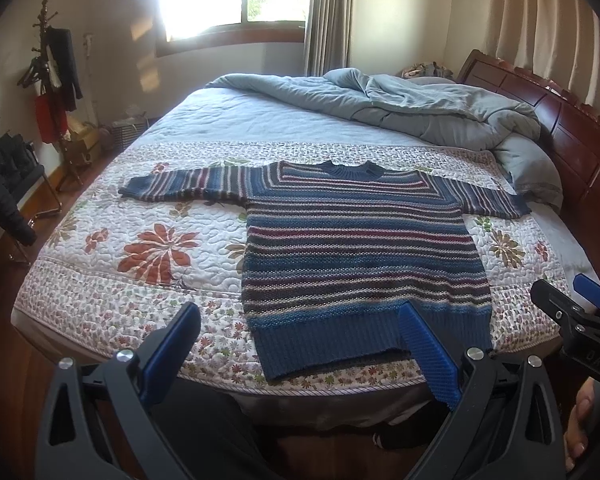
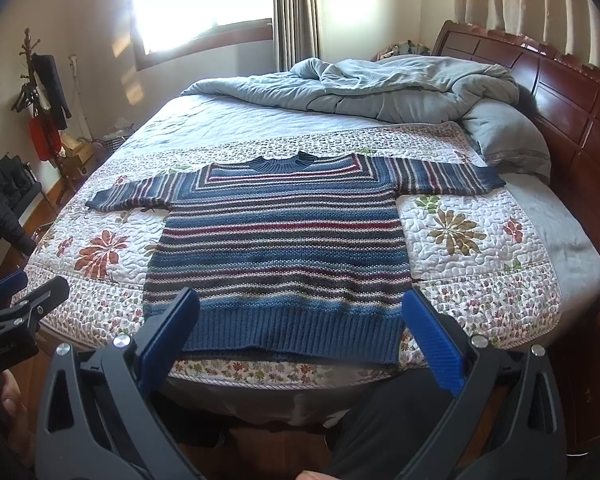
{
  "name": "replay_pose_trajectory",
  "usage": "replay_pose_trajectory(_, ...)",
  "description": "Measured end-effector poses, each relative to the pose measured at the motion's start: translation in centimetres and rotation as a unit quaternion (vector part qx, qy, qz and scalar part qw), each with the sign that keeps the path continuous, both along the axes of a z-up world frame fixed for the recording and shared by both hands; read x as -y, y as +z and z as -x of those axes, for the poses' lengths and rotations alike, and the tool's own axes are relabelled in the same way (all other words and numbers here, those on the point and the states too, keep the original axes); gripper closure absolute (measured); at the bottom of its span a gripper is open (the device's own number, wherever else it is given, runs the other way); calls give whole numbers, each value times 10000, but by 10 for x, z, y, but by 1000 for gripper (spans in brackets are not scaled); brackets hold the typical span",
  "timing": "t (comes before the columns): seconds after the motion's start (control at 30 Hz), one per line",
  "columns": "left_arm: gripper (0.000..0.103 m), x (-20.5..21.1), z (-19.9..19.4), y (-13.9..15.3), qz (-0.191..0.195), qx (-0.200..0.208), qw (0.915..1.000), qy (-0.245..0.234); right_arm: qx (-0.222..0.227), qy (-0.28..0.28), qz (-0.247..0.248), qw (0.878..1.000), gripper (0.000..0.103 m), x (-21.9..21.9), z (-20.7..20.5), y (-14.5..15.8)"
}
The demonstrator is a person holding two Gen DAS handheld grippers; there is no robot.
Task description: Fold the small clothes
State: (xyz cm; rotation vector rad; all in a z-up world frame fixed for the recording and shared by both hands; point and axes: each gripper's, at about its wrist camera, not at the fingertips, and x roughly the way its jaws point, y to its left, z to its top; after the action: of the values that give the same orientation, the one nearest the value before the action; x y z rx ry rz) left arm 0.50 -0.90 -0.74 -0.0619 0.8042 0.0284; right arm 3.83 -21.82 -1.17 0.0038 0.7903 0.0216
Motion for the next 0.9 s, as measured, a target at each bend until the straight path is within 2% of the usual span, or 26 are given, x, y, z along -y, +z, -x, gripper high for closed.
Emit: replay_pose_trajectory(0.9,4,-5,-14,-14,-22,-212,9997,80,-160,46,69,9998,2,0,-16,-9)
